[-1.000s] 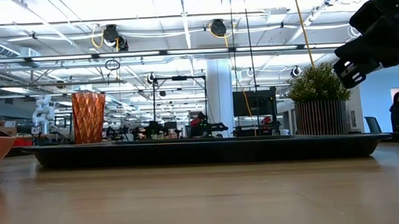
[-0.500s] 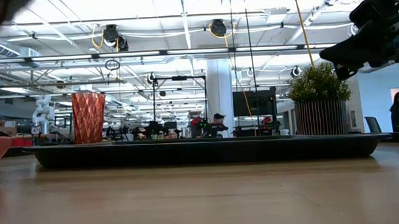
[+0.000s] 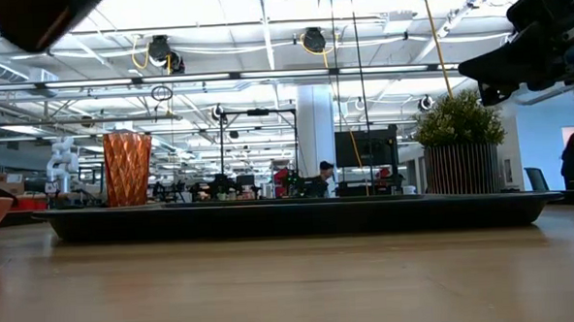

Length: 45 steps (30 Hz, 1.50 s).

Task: Pick and place plate/cup/fork/spoon on tray
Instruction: Put the orange plate on the black serving tray

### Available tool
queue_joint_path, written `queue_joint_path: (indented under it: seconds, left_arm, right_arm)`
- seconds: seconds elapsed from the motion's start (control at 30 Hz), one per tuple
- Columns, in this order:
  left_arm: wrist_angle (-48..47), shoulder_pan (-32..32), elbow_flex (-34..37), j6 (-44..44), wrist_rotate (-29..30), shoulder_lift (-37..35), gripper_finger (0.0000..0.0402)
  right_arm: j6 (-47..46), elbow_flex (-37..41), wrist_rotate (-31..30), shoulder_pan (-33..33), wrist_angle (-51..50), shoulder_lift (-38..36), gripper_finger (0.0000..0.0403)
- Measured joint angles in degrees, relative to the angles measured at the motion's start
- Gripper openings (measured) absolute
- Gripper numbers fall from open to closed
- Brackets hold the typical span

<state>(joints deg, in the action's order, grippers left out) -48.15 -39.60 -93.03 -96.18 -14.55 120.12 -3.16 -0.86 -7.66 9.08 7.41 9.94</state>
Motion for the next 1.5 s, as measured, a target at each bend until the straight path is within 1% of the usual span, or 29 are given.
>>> queue_joint_path:
  seconds: [0.1,0.2,0.27,0.33,0.47,0.57,0.67,0.73,0.8,0.97,1.0,1.03,1.23,1.33,1.5]
  left_arm:
    - [-1.7,0.4,-1.0,-0.1,1.6,-2.2,0.0253]
    - [-8.3,0.3,-1.4,-0.7,3.9,-3.4,0.0253]
    - [-13.1,-0.3,-1.3,-1.5,4.1,-3.4,0.0253]
    - [-15.0,-1.2,-1.1,-1.7,4.3,-3.5,0.0253]
    - [-10.8,-2.7,2.5,-3.0,5.2,-3.5,0.0253]
    - [-1.4,-2.9,6.6,-3.7,5.3,-3.5,0.0253]
    - [5.0,-2.9,11.1,-3.4,5.2,-3.5,0.0248]
    - [5.9,-2.9,13.0,-3.4,3.2,-3.5,0.0228]
    - [4.4,-2.9,13.7,-3.5,0.5,-3.5,0.0189]
    - [4.5,-2.9,13.6,-2.4,-2.9,-4.3,0.0043]
    - [4.7,-2.9,13.3,-2.0,-3.5,-4.6,0.0025]
    - [5.0,-2.8,12.8,-1.7,-3.6,-4.5,0.0018]
    - [3.3,-1.8,7.6,0.3,-6.2,-4.2,0.0022]
    - [-2.7,-1.3,3.9,1.3,-6.8,-4.2,0.0008]
    - [-11.6,-0.1,-1.3,4.8,-5.8,-4.2,0.0006]
  right_arm:
    - [-0.3,0.0,0.1,0.0,0.0,0.0,0.0]
    - [-0.8,0.0,0.2,0.0,-0.9,0.3,0.0]
    - [-1.5,0.0,0.2,0.0,-0.8,0.7,0.0]
    - [-2.2,0.0,0.2,0.0,-1.4,0.9,0.0]
    - [-2.4,0.0,0.2,0.0,-2.2,1.1,0.0]
    - [-2.4,0.0,0.2,0.0,-2.1,1.1,0.0]
    - [-3.3,0.0,0.2,0.0,-2.1,1.1,0.0]
    - [-3.5,0.0,0.2,0.0,-2.1,1.1,0.0]
    - [-3.5,0.0,0.2,0.0,-2.1,1.1,0.0]
    - [-3.3,0.0,0.1,0.0,-2.0,1.1,0.0]
    - [-3.3,0.0,0.1,0.0,-2.0,1.1,0.0]
    - [-3.3,0.0,0.1,0.0,-2.0,1.1,0.0]
    - [-3.2,0.0,0.0,0.0,-1.8,1.2,0.0]
    - [-3.2,0.0,0.0,0.0,-1.7,1.2,0.0]
    - [-3.2,0.0,0.0,0.0,-1.7,1.2,0.0]
